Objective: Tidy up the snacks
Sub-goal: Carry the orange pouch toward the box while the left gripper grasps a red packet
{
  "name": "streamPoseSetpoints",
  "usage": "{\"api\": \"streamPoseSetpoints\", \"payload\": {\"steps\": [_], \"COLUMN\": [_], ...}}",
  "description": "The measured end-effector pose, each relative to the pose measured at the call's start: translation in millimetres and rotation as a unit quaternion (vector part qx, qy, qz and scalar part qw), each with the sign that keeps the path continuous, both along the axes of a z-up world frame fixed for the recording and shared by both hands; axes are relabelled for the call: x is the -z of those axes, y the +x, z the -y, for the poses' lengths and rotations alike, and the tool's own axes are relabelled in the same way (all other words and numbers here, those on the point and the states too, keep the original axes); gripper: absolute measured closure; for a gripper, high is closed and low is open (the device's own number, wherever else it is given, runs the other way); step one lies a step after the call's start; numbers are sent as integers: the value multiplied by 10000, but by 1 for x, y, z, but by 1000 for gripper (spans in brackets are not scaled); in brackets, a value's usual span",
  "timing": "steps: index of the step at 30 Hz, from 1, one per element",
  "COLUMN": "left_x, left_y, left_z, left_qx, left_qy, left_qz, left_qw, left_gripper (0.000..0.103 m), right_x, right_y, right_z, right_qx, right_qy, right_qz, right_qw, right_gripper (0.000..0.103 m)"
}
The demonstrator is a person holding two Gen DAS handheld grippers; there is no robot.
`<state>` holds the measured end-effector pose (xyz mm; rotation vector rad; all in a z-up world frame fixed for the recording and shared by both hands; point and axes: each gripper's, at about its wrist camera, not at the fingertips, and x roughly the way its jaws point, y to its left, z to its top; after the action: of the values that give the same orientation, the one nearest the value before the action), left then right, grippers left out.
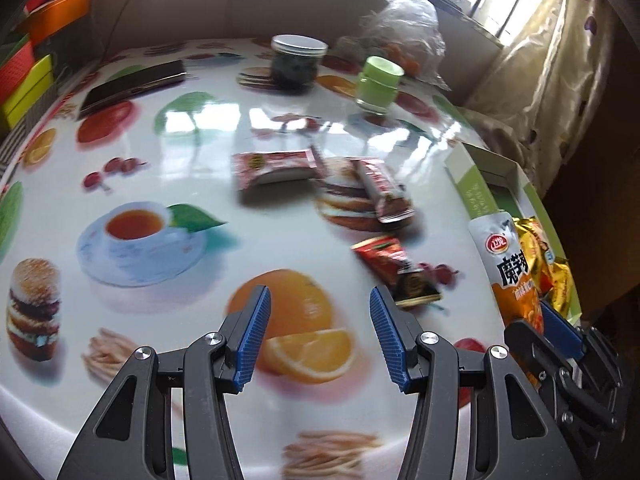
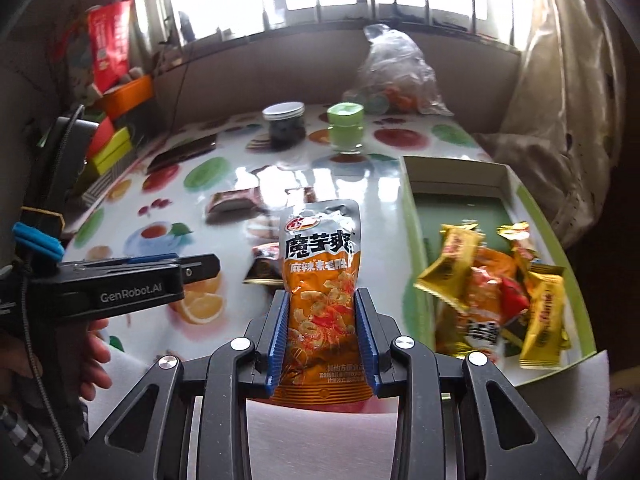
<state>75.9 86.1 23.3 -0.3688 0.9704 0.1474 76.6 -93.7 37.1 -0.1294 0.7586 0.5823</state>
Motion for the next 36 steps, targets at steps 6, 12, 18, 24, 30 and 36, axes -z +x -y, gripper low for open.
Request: {"api": "streamPoseSetpoints", "payload": {"steps": [6, 12, 18, 24, 30, 36], "left_x": [-3, 1, 10, 13, 14, 14], "left_y": [21, 39, 47, 49, 49, 48], "left_z": [18, 32, 41, 42, 42, 42], "left_qx": [180, 300, 314, 279, 249, 261], "left_qy": [-7, 80, 209, 293, 501, 591], "left_qz": [18, -75, -204, -239, -247, -233], "left_qw": [9998, 9995, 9991, 9989, 9981, 9976], "left_gripper": [50, 50, 50, 50, 65, 73], "right_x": [-3, -1, 2, 3, 3, 3], "right_y": [4, 9, 13, 14, 14, 14], "right_z": [18, 29, 37, 38, 40, 40], "right_qx": [182, 310, 390, 407, 401, 411], "right_qy": [75, 99, 124, 145, 162, 163], "right_qz": [12, -52, -96, -100, -108, -106], "right_qw": [9998, 9995, 9991, 9990, 9990, 9990], "right_gripper": [72, 72, 72, 72, 72, 72]}}
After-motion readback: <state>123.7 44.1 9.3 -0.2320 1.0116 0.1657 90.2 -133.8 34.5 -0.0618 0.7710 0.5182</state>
